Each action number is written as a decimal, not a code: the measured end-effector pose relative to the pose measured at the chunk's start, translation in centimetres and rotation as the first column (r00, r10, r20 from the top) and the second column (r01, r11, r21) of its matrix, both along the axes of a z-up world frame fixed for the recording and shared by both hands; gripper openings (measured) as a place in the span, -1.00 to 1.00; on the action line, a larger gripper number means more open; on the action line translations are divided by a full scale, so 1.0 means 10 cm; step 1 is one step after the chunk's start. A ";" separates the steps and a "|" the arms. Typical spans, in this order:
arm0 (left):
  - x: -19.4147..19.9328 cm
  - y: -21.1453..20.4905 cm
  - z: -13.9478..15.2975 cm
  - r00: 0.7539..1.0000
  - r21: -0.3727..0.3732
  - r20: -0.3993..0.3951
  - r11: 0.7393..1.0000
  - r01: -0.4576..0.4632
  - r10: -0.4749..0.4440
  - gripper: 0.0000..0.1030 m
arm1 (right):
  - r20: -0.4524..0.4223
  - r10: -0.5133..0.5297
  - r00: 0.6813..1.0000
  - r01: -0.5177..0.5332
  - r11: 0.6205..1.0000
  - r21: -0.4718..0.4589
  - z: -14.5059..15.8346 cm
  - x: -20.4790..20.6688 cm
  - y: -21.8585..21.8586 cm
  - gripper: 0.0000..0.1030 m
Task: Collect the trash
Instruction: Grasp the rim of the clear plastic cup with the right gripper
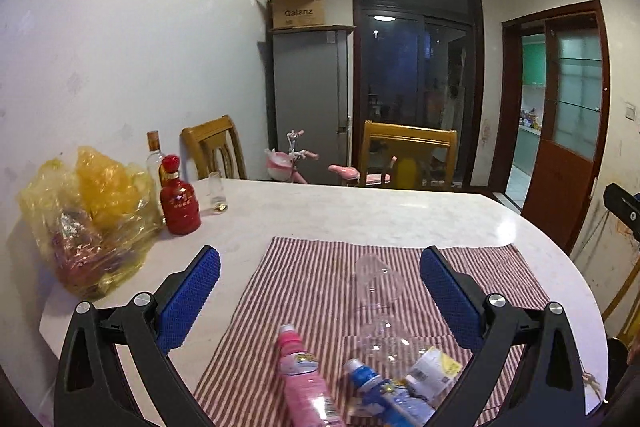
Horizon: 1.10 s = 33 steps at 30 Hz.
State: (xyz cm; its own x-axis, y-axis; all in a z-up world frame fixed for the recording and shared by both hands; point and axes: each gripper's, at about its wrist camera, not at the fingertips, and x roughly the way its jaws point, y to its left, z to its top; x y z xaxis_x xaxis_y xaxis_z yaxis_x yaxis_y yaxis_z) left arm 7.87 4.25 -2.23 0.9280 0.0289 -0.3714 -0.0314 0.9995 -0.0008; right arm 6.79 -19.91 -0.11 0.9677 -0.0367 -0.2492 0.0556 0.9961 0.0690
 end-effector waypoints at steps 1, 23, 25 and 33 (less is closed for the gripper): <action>0.02 0.01 -0.03 1.000 -0.004 -0.001 1.000 -0.002 0.002 0.89 | -0.003 0.000 1.000 0.000 1.000 -0.005 0.00 0.02 0.00 0.93; 0.42 0.26 -0.43 0.994 -0.004 -0.100 0.999 -0.053 0.053 0.89 | -0.485 0.435 0.759 -0.595 0.765 -0.246 -1.59 2.20 0.99 0.77; 0.48 0.28 -0.47 0.992 -0.003 -0.110 0.998 -0.062 0.061 0.89 | -0.513 0.429 0.743 -0.605 0.759 -0.241 -1.73 2.34 1.08 0.76; 0.68 0.28 -0.65 0.985 -0.009 -0.171 1.000 -0.026 0.024 0.89 | -0.563 0.399 0.723 -0.592 0.778 -0.209 -2.05 2.68 1.27 -0.30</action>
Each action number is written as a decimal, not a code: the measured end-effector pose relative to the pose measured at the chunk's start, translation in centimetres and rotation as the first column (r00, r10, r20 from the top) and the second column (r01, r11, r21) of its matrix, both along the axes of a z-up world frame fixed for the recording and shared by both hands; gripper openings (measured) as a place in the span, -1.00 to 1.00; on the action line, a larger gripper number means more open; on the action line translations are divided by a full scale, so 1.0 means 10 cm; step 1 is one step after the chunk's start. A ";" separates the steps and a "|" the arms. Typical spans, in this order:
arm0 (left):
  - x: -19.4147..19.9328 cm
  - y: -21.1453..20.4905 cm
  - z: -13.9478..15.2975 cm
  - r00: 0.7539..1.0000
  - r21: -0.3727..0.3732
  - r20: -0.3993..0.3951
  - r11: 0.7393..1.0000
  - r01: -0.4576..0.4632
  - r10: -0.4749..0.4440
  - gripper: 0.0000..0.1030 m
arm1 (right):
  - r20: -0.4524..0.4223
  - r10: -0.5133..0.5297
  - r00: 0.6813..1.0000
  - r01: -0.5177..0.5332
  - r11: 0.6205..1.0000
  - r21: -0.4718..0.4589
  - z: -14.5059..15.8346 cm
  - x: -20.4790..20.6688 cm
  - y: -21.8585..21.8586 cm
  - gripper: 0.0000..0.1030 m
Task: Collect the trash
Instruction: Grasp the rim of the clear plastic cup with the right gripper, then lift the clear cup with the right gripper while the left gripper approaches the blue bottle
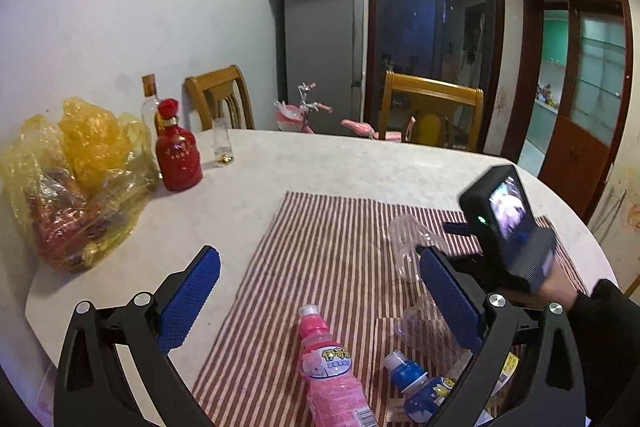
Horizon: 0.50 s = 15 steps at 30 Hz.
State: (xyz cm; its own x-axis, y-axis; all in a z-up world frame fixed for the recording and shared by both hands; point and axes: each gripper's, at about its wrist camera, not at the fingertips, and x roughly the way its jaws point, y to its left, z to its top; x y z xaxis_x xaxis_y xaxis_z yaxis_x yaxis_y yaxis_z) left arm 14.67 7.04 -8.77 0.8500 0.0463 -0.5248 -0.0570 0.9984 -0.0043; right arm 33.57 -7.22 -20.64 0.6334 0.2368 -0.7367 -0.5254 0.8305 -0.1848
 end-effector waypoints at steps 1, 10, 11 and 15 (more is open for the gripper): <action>0.00 -0.01 0.00 1.000 0.002 -0.002 1.000 0.005 -0.005 0.89 | -0.010 -0.016 1.000 0.016 1.000 0.012 -0.01 0.00 -0.01 -0.62; -0.07 0.06 0.04 1.000 -0.021 0.010 1.000 0.022 -0.022 0.89 | -0.004 -0.139 0.990 0.138 0.980 0.147 0.41 -0.15 -0.42 -0.89; -0.08 0.06 0.05 1.000 -0.017 0.010 1.000 0.019 -0.019 0.89 | 0.009 -0.156 0.988 0.152 0.974 0.167 0.49 -0.21 -0.48 -0.89; -0.16 0.04 0.11 1.000 -0.004 0.014 1.000 0.018 -0.018 0.89 | 0.051 -0.227 0.973 0.206 0.942 0.264 0.85 -0.51 -0.76 -0.89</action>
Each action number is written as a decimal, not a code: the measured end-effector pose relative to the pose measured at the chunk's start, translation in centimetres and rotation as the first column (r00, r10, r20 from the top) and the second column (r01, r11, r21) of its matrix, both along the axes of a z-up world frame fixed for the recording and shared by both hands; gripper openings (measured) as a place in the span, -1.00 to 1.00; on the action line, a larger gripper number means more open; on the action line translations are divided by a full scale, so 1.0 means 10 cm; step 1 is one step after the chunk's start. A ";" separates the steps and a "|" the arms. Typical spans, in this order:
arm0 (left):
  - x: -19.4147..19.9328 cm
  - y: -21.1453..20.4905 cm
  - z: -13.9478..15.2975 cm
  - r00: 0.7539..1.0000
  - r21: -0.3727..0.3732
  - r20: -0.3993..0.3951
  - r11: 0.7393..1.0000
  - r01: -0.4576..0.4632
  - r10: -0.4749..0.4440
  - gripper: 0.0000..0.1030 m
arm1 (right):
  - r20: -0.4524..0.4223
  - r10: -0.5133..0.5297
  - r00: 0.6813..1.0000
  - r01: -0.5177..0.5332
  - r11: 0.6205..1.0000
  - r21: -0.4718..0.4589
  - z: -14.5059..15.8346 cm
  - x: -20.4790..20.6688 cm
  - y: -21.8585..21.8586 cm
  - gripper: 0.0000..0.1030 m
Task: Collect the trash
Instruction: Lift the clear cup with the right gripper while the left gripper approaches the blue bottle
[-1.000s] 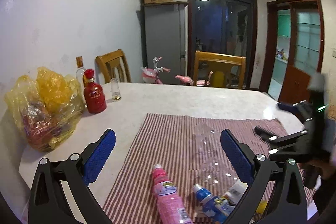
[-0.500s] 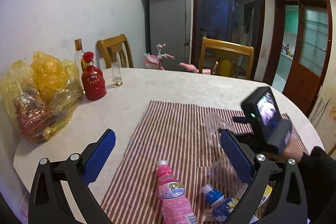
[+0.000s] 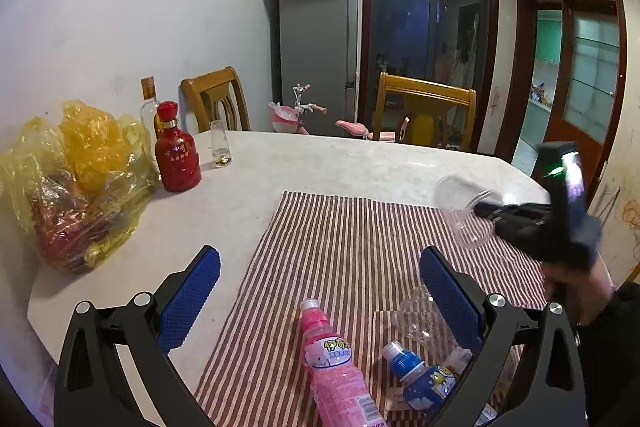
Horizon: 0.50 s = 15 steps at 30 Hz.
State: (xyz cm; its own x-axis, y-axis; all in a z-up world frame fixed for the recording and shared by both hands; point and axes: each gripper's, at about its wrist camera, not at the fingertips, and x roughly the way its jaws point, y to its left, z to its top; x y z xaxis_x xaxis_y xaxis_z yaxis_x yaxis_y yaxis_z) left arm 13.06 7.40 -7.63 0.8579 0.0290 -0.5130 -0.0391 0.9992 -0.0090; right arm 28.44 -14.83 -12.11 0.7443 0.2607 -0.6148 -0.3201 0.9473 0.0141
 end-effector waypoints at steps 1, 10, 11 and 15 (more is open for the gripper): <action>-0.04 -0.01 0.03 1.000 0.007 0.004 1.000 -0.005 0.005 0.89 | 0.021 -0.014 1.000 0.014 1.000 0.017 0.09 -0.11 -0.06 -0.89; -0.28 -0.31 -0.26 0.982 -0.075 -0.187 0.997 0.009 -0.023 0.89 | 0.167 -0.137 0.977 0.121 0.987 0.101 0.57 -1.02 -0.49 -0.89; -0.31 -0.38 -0.30 0.980 -0.068 -0.197 0.998 0.009 -0.022 0.89 | 0.173 -0.145 0.974 0.127 0.986 0.112 0.59 -1.11 -0.53 -0.89; -0.38 -0.68 -0.51 0.967 -0.045 -0.251 0.998 0.031 -0.042 0.89 | 0.193 -0.174 0.966 0.149 0.979 0.137 0.65 -1.39 -0.70 -0.89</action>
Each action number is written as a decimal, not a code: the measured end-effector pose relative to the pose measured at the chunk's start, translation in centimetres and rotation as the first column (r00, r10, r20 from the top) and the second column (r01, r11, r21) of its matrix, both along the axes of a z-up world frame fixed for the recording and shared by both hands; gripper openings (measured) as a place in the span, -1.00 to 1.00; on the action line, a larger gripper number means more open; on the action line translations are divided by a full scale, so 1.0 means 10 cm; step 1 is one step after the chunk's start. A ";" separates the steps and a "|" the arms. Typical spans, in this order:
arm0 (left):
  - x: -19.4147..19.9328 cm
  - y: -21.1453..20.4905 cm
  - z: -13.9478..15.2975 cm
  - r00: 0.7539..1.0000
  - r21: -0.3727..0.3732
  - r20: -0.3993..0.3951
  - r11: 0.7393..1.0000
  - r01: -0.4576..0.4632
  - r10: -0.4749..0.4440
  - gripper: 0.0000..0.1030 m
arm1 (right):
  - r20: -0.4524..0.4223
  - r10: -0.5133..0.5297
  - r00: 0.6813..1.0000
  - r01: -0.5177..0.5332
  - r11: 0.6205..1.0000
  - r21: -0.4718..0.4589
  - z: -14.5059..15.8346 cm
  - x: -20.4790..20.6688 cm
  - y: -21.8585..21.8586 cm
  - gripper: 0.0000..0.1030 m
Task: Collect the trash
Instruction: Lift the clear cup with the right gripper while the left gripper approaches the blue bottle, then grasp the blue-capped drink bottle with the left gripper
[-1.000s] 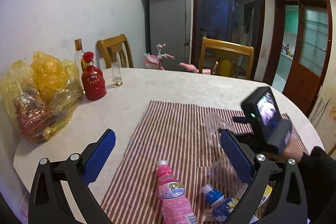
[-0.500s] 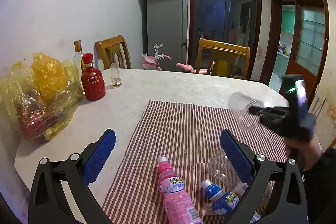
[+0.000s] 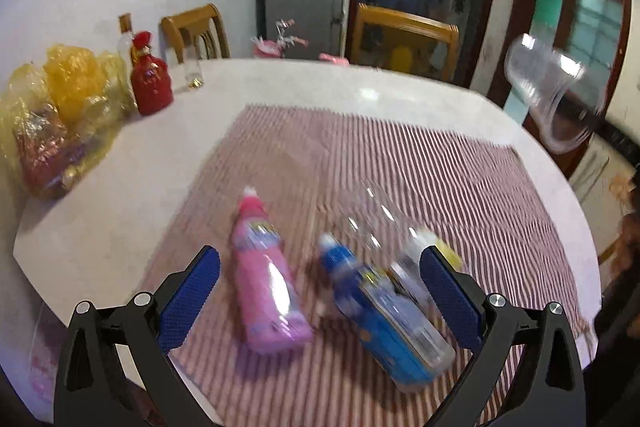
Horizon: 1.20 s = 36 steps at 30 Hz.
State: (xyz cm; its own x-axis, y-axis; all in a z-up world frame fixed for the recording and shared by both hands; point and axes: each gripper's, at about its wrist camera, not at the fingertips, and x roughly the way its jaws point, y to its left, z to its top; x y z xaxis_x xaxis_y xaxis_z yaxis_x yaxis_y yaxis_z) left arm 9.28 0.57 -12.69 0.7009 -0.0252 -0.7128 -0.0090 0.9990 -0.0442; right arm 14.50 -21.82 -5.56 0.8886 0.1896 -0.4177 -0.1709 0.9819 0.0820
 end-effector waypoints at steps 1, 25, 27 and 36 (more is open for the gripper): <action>0.00 -0.08 -0.07 1.000 0.000 -0.023 1.000 0.008 -0.008 0.89 | 0.006 -0.008 1.000 0.008 1.000 0.006 0.02 -0.06 -0.05 -0.89; 0.14 -0.53 -0.62 0.981 0.059 -0.193 0.998 -0.001 0.012 0.89 | 0.079 -0.034 0.996 0.028 0.997 0.076 0.26 -0.47 -0.41 -0.88; 0.14 -0.53 -0.63 0.981 0.052 -0.195 0.999 -0.002 0.012 0.89 | 0.083 -0.032 0.996 0.027 0.998 0.062 0.26 -0.48 -0.38 -0.88; 0.25 -0.50 -0.82 0.970 0.029 -0.241 1.000 0.003 0.004 0.89 | 0.084 -0.004 0.996 0.002 1.000 0.024 0.25 -0.40 -0.18 -0.88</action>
